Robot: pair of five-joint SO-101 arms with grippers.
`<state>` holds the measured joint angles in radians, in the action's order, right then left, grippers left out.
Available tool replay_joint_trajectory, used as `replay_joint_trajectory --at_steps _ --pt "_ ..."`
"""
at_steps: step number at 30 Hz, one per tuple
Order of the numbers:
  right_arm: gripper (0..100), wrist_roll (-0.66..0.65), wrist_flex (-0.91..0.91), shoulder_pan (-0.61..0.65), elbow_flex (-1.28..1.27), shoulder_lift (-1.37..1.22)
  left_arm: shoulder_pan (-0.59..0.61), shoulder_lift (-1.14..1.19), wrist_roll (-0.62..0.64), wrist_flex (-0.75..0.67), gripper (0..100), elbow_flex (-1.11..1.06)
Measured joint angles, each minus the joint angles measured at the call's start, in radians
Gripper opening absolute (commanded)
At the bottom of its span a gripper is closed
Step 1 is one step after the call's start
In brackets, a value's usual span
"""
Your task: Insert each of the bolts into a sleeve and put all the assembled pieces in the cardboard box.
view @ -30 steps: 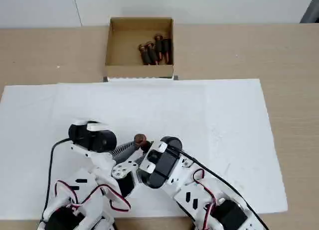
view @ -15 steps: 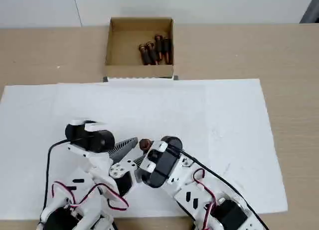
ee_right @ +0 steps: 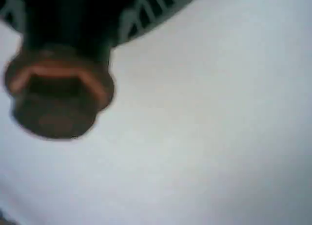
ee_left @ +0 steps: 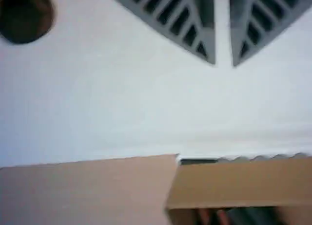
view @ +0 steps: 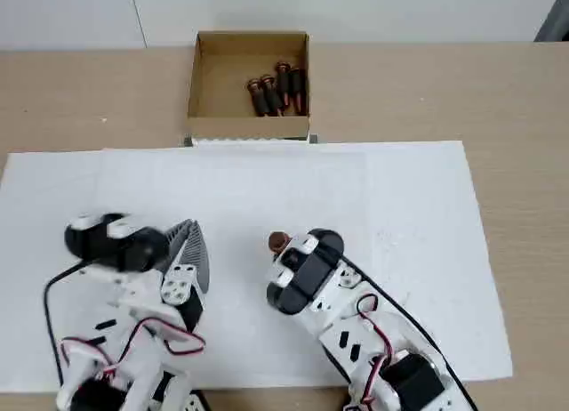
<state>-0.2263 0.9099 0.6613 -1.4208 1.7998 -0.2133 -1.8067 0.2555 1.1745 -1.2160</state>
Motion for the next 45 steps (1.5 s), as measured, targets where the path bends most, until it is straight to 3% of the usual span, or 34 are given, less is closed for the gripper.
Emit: replay_joint_trajectory --at_steps 10,19,39,45 --pt "0.3 0.127 0.0 -0.183 0.0 0.0 0.242 0.0 -0.209 0.0 1 -0.287" --pt "0.3 0.15 0.003 -0.207 0.103 -0.141 0.313 0.0 -0.273 0.0 1 -0.377" --pt "0.3 0.152 -0.315 -0.212 0.985 -1.386 0.313 0.0 -0.27 0.0 1 -0.381" --pt "0.3 0.071 -0.381 -0.207 1.272 -1.745 0.313 0.0 -0.27 0.0 1 -0.381"
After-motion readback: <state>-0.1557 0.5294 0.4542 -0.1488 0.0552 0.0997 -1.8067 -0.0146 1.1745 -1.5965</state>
